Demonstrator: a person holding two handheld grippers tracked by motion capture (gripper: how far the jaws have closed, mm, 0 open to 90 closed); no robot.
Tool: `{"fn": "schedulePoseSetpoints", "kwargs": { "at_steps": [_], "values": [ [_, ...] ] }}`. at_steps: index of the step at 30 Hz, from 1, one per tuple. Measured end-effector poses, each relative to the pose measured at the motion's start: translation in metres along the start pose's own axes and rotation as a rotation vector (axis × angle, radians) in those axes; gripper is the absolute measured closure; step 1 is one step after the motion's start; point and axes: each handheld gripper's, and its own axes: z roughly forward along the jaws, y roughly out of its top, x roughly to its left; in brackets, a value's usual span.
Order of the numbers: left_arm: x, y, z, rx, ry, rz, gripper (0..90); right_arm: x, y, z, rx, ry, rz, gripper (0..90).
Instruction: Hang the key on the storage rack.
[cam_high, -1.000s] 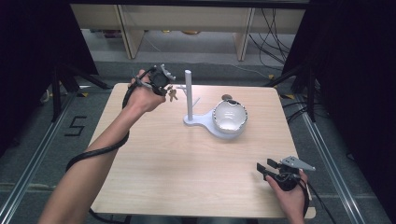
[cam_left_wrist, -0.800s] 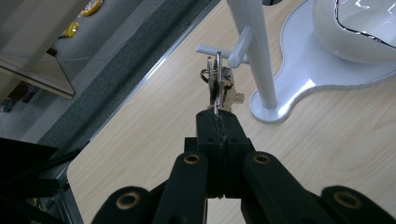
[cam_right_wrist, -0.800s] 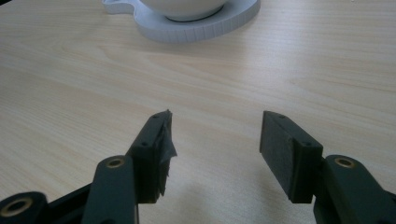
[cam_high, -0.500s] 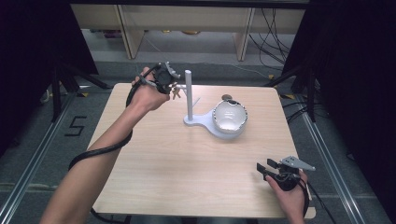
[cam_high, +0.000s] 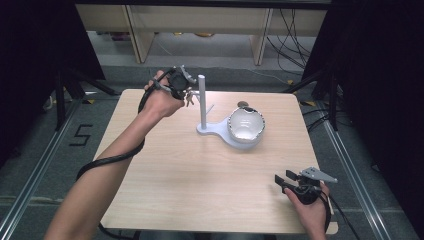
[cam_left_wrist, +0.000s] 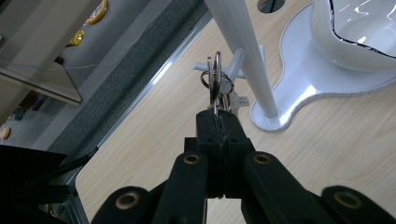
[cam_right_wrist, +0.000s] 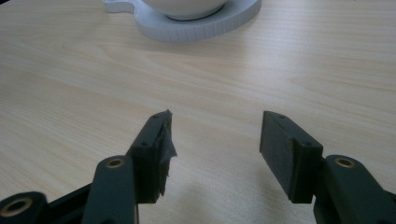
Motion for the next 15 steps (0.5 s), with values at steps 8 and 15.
{"fn": "schedulePoseSetpoints", "kwargs": {
  "at_steps": [8,15],
  "values": [
    [-0.0008,0.0035,0.0041,0.006,0.005,0.030,88.5,0.0002,0.0004,0.0002,0.013,0.002,0.001,44.5],
    [-0.0011,0.0019,0.0012,-0.033,0.017,0.015,76.7,0.0014,0.0002,-0.0015,0.020,-0.008,0.017,44.4]
  ]
}}
